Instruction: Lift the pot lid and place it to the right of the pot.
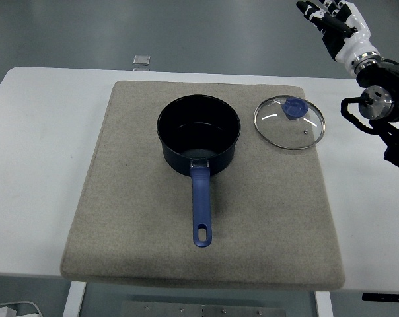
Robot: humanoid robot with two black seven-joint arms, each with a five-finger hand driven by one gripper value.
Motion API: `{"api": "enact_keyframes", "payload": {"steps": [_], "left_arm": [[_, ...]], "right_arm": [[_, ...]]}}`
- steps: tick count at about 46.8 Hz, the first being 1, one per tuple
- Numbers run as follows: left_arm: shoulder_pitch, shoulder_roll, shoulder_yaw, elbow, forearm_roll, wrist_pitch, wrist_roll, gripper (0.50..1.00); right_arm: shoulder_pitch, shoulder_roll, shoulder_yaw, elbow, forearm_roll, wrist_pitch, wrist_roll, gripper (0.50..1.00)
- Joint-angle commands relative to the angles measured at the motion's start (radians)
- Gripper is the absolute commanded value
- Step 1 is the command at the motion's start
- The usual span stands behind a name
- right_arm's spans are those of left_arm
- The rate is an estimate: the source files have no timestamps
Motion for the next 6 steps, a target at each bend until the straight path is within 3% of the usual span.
{"api": "enact_keyframes", "payload": {"steps": [1, 6], "left_arm": [[0.0, 0.0, 0.0, 0.0, 0.0, 0.0, 0.0, 1.0], [0.0, 0.0, 0.0, 0.0, 0.0, 0.0, 0.0, 1.0]], "right_arm": [[-0.009, 0.002, 0.038, 0.0, -0.007, -0.001, 0.0, 0.909], [-0.029, 0.003, 0.048, -0.001, -0.012, -0.003, 0.003, 0.909]]}}
